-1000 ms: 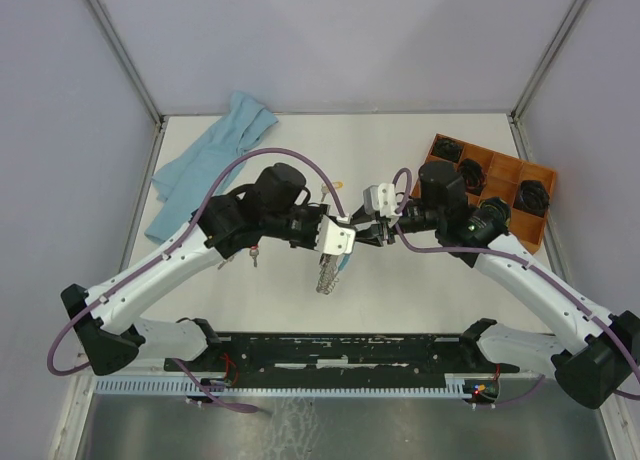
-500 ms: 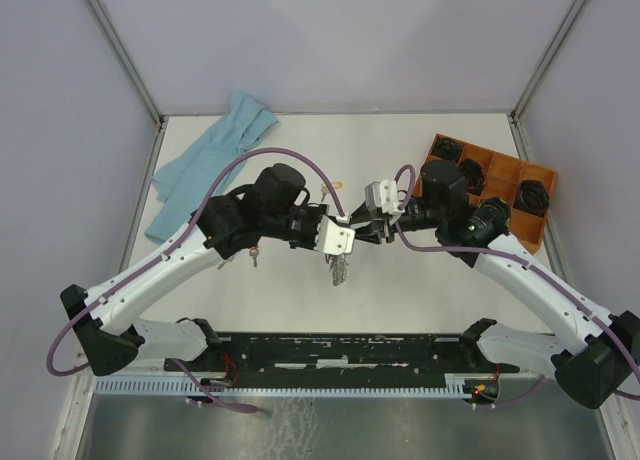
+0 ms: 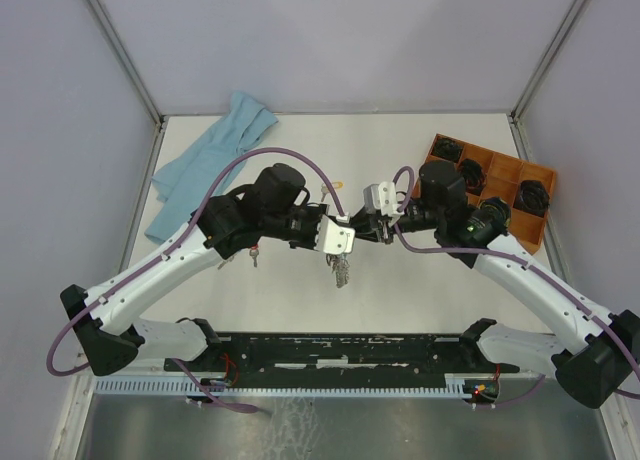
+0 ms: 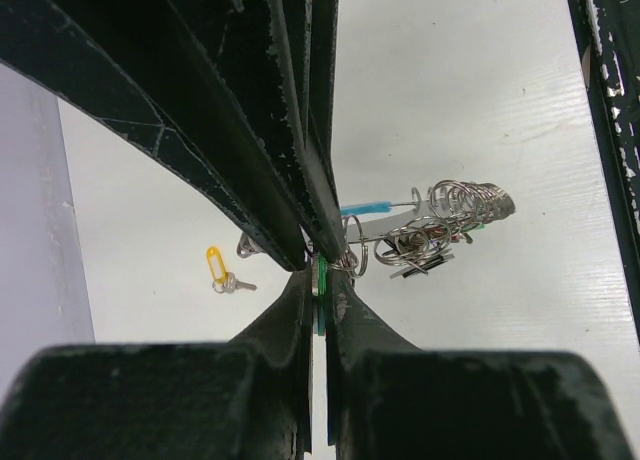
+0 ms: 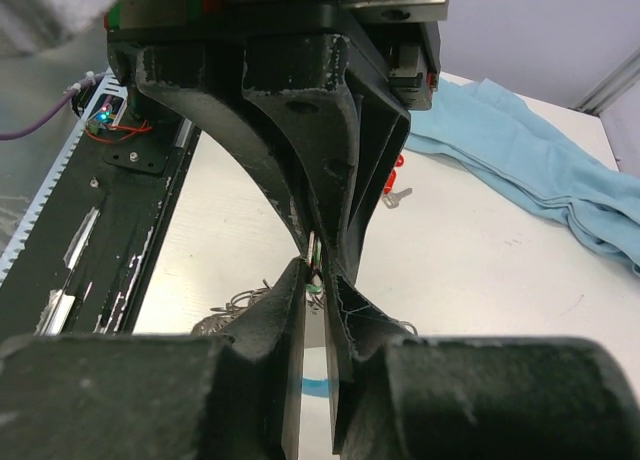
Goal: Remove the keys from the keyring
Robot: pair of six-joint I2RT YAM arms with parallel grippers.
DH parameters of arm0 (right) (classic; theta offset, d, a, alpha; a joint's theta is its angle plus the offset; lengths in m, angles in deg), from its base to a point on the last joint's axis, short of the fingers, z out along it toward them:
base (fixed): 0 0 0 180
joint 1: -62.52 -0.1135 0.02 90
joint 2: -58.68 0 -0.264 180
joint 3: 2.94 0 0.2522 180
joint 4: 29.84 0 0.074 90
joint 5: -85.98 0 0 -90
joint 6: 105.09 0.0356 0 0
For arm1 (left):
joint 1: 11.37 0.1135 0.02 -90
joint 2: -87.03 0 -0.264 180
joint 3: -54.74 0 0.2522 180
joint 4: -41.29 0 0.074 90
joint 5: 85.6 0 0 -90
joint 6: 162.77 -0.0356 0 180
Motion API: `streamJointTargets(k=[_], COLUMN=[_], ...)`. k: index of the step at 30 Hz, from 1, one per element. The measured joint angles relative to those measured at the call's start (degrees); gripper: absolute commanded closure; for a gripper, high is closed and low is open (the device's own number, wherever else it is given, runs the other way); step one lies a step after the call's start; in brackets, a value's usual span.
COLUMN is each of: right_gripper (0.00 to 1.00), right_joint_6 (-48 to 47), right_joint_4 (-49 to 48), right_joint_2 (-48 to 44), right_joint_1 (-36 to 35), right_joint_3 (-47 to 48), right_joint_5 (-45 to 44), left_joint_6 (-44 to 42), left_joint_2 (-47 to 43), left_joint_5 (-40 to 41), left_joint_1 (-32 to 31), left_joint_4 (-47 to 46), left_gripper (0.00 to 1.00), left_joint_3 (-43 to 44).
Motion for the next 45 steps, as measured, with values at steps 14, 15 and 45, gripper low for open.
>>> streamJointTargets(k=[14,15,45], right_gripper=[0.99,0.99,0.99], right_joint_6=[-1.36,-1.31,8.31], right_joint_4=[1.99,2.10,-2.49], right_joint_2=[0.02,0.02,0.72], right_joint_1=[-0.13,-0.13,0.11], right_joint_3=[0.02,0.00,-0.26], right_joint_5=[-0.28,-0.28,5.35], left_joint_6=[1.77,2.10,14.29], left_joint_2=[-0.61,-0.92,-16.17], left_joint_5=[-0.09,-0.13,-5.22], left_joint_1=[0.04,0.04,0.72], left_joint_4=[-1.70,-2.19,-29.75], left_gripper=[0.91,0.89,0.77], left_joint_3=[-2.05,-2.54,-25.05])
